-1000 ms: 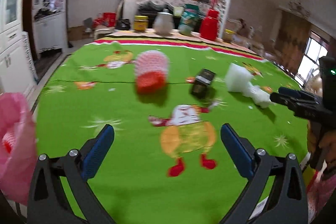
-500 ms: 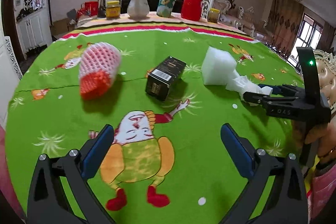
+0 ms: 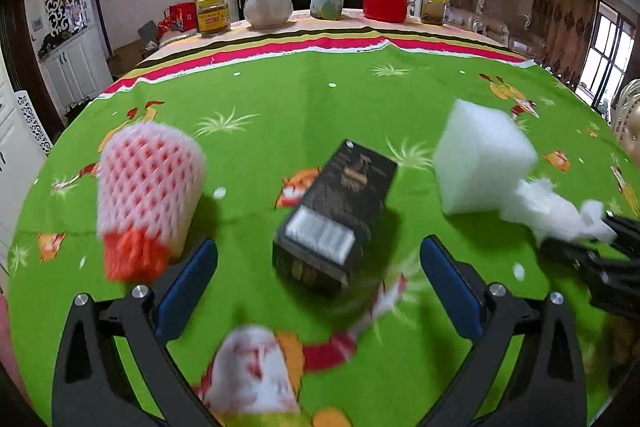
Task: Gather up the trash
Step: 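Grasp the white tissue with the right tool while the left tool grasps the black box, then lift the black box and tissue and carry them over the pink bin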
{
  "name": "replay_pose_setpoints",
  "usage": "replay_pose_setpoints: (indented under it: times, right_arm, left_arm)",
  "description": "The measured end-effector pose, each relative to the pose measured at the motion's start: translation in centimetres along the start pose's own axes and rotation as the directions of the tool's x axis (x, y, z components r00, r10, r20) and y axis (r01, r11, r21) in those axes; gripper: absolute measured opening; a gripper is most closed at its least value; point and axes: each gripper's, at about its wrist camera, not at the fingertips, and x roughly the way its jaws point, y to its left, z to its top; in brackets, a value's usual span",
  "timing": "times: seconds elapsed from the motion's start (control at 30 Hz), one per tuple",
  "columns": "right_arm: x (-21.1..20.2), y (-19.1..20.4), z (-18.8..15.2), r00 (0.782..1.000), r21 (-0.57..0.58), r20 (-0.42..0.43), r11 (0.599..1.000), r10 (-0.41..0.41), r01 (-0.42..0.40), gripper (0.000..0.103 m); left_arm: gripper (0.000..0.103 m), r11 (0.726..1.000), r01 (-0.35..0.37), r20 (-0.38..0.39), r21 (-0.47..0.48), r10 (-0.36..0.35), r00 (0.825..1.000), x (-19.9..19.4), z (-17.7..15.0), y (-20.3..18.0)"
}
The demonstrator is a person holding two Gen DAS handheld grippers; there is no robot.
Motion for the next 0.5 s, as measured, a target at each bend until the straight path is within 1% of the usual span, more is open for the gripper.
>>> replay_pose_setpoints:
  times: [0.07,0.13,0.17,0.2,0.23,0.27,0.3,0.33,0.37,0.4,0.5]
  right_arm:
    - [0.1,-0.1,0.0,1.0,0.006,-0.003,1.0,0.007,-0.007,0.047]
    - [0.1,0.0,0.0,1.0,0.004,-0.003,1.0,0.004,-0.004,0.046]
    - [0.0,0.1,0.0,1.0,0.0,-0.001,1.0,0.001,-0.001,0.046]
    - [0.0,0.2,0.0,1.0,-0.005,0.001,1.0,0.001,-0.001,0.045]
    - [0.0,0.3,0.0,1.0,-0.008,0.001,1.0,0.002,-0.002,0.043]
    - [-0.1,0.4,0.0,1.0,-0.012,0.002,1.0,0.0,0.0,0.043]
    - [-0.1,0.5,0.0,1.0,-0.014,0.004,1.0,-0.001,0.001,0.041]
    - [-0.1,0.5,0.0,1.0,-0.017,0.007,1.0,-0.001,0.001,0.039]
    - [-0.2,0.6,0.0,1.0,-0.02,0.012,1.0,-0.001,0.001,0.038]
    - [-0.3,0.6,-0.1,1.0,-0.022,0.016,1.0,-0.001,0.001,0.037]
    - [-0.5,0.8,-0.1,1.0,-0.036,0.025,0.999,0.002,-0.001,0.036]
  left_arm:
    - [0.097,1.0,-0.001,-0.012,-0.021,0.0,1.0,0.9,0.6,0.3]
    - [0.091,0.999,0.006,-0.028,-0.047,-0.007,1.0,1.4,0.9,0.6]
    - [0.082,0.998,0.031,-0.039,-0.059,-0.033,0.999,1.7,1.0,0.7]
    - [0.075,0.997,0.04,-0.044,-0.062,-0.042,0.998,1.8,1.0,0.6]
    - [0.072,0.997,0.041,-0.05,-0.061,-0.044,0.998,2.0,0.9,0.4]
    - [0.058,0.998,0.037,-0.056,-0.052,-0.04,0.998,2.3,0.7,0.2]
    - [0.05,0.999,0.034,-0.06,-0.041,-0.037,0.998,2.4,0.6,0.0]
    - [0.047,0.999,0.03,-0.058,-0.025,-0.031,0.998,2.4,0.5,-0.3]
    - [0.042,0.999,0.035,-0.051,-0.014,-0.036,0.998,2.2,0.4,-0.5]
    - [0.038,0.999,0.039,-0.038,-0.013,-0.04,0.998,2.0,0.4,-0.6]
    - [0.038,0.999,0.04,0.0,-0.014,-0.04,0.999,0.6,0.1,-1.0]
